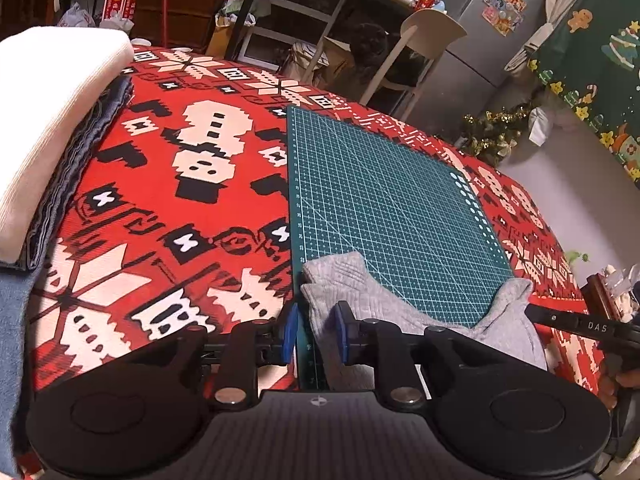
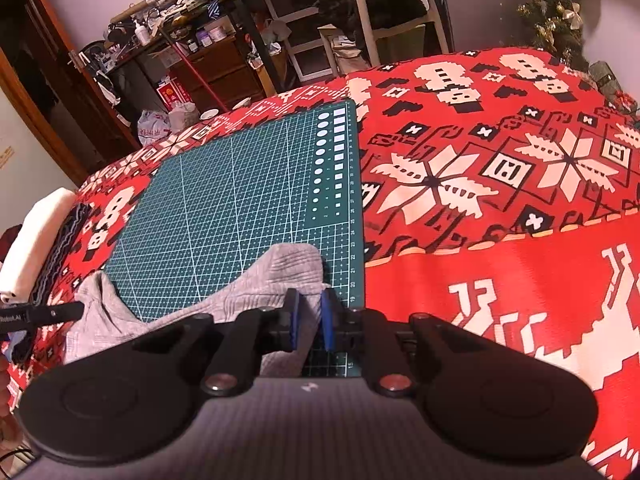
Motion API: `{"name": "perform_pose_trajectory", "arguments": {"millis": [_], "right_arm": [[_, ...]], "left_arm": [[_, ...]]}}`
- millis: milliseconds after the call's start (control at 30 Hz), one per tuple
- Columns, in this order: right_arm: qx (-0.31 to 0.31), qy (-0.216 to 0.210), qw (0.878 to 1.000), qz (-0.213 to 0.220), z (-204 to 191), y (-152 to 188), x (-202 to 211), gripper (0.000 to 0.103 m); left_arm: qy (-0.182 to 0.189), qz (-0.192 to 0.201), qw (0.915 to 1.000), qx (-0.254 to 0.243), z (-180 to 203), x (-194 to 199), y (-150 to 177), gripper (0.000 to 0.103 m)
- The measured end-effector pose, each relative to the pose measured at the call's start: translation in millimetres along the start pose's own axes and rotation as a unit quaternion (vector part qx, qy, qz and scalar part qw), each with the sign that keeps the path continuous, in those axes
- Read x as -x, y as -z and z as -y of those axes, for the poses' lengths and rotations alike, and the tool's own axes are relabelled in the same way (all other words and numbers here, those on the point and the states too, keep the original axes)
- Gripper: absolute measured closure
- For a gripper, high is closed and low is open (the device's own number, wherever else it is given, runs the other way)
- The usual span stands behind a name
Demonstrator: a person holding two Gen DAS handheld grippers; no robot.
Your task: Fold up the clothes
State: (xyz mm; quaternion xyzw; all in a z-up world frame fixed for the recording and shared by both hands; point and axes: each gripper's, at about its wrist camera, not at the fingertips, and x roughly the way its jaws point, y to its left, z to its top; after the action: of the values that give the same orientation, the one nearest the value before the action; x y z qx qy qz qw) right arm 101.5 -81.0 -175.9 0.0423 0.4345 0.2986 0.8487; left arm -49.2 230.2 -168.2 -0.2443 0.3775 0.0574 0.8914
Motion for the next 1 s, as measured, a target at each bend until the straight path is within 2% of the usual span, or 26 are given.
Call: {"name": "perform_pose_trajectory", "arguments": {"millis": [33,167,433,533,600,633,700,833,1000], "right_arm": [[0.002,0.002,1.0,0.001,-1,0,0,0.099],[-0.002,0.006,1.0,0.023,-2,1,7,0.101],[-0.021,0.011,0.999,0.045,8,-18,0,0.101],[-0.018,0.015,0.999,0.048,7,-19,-2,0.098],[-0.013,0.019,0.998,0.053,4,-17,0,0.09],[-0.007,0.02,0.998,0.056,2,-16,5,0.09],[0.006,0.018,0.998,0.062,-4,-12,16,0.09],[0.052,0.006,0.997,0.058,-26,2,38,0.091],[0.105,-0.009,0.993,0.043,-63,32,51,0.091]], "left_arm": [[0.004,0.003,1.0,-0.001,1,1,0,0.098],[0.004,0.03,0.9994,-0.017,11,8,-3,0.099],[-0.003,0.037,0.9993,-0.009,14,5,-9,0.098],[-0.006,0.039,0.9992,-0.005,14,3,-11,0.094],[-0.008,0.04,0.9992,-0.002,15,2,-12,0.092],[-0.009,0.041,0.9991,-0.001,15,2,-13,0.085],[-0.011,0.043,0.999,0.0,16,5,-13,0.08],[0.002,0.051,0.9987,-0.004,28,27,-1,0.08],[0.045,0.042,0.9976,-0.03,58,39,25,0.081]]}}
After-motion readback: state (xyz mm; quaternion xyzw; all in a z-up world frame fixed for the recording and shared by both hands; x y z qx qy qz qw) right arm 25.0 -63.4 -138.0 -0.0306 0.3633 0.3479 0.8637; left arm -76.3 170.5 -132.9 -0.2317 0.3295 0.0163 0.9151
